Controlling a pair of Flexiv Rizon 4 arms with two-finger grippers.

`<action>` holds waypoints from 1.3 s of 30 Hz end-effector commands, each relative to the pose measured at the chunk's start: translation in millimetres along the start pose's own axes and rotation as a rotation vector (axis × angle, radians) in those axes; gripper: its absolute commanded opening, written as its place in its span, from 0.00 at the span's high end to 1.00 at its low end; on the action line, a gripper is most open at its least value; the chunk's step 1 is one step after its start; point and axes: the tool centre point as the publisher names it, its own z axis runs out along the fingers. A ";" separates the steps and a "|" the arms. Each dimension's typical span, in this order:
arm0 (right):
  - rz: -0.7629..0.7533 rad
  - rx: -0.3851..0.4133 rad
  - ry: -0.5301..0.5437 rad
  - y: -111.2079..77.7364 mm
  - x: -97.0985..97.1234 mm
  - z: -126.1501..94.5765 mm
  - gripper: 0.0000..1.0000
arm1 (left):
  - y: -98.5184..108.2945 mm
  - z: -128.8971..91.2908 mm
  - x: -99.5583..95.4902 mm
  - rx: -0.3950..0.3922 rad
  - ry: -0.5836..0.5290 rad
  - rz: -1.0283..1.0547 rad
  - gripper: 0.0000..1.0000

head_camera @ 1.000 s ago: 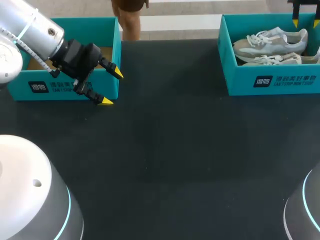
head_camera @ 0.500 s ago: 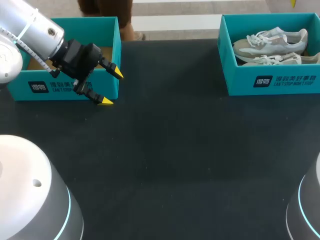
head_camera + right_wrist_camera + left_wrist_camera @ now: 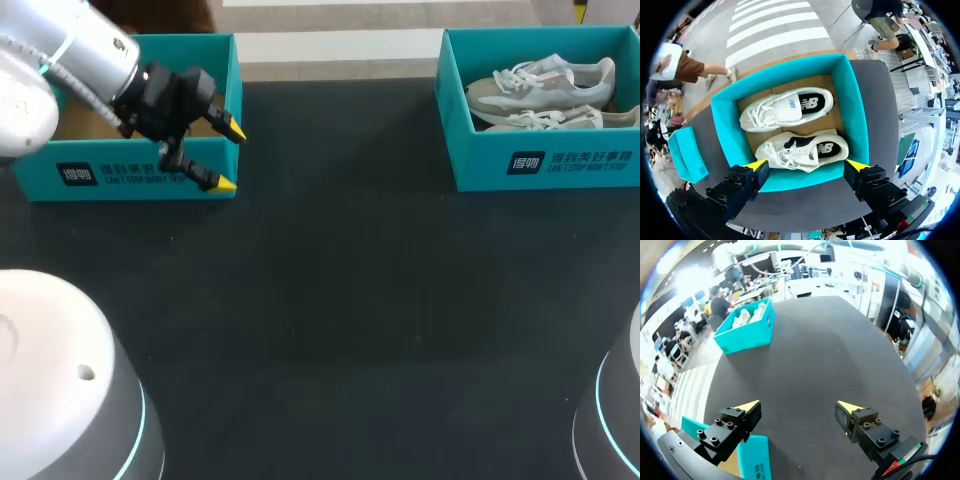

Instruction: Take the shoe out of the shoebox, open the shoe tongue, remove and reinsert the insole, then place the shoe into the shoebox

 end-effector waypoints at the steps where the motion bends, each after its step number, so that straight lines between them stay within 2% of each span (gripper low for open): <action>1: -0.016 -0.136 -0.021 -41.7 11.1 -2.5 0.00 | 4.1 -17.1 -9.0 -0.197 -0.138 -0.557 0.00; 2: -0.024 -0.131 -0.016 -50.4 13.6 -1.5 0.00 | 6.9 -18.8 -8.9 -0.232 -0.161 -0.596 0.00; 6: -0.024 -0.101 -0.024 -83.8 21.4 9.2 0.00 | 24.6 -26.7 -7.2 -0.238 -0.276 -0.790 0.00; 9: -0.011 -0.075 0.025 -101.7 23.8 19.1 0.00 | 36.2 -31.7 -1.5 -0.259 -0.347 -0.853 0.00; 10: -0.026 -0.066 0.010 -106.9 26.6 20.9 0.00 | 38.3 -32.7 2.0 -0.277 -0.379 -0.863 0.00; 12: -0.032 -0.052 -0.007 -109.2 27.3 22.0 0.00 | 43.0 -36.4 8.2 -0.304 -0.443 -0.879 0.00; 26: -0.043 -0.048 0.005 -111.9 29.2 24.0 0.00 | 43.0 -36.4 8.2 -0.304 -0.443 -0.879 0.00; 28: -0.049 -0.052 0.003 -127.7 35.8 31.0 0.00 | 46.6 -36.6 7.7 -0.313 -0.430 -0.931 0.00; 30: -0.047 -0.067 -0.045 -143.3 41.2 37.1 0.00 | 53.2 -36.8 4.7 -0.298 -0.404 -1.009 0.00; 32: -0.057 -0.101 -0.049 -159.1 45.6 41.5 0.00 | 60.9 -37.8 2.6 -0.288 -0.398 -1.095 0.00; 39: -0.077 -0.116 -0.059 -212.0 56.1 49.8 0.00 | 88.1 -45.0 -0.6 -0.290 -0.393 -1.329 0.00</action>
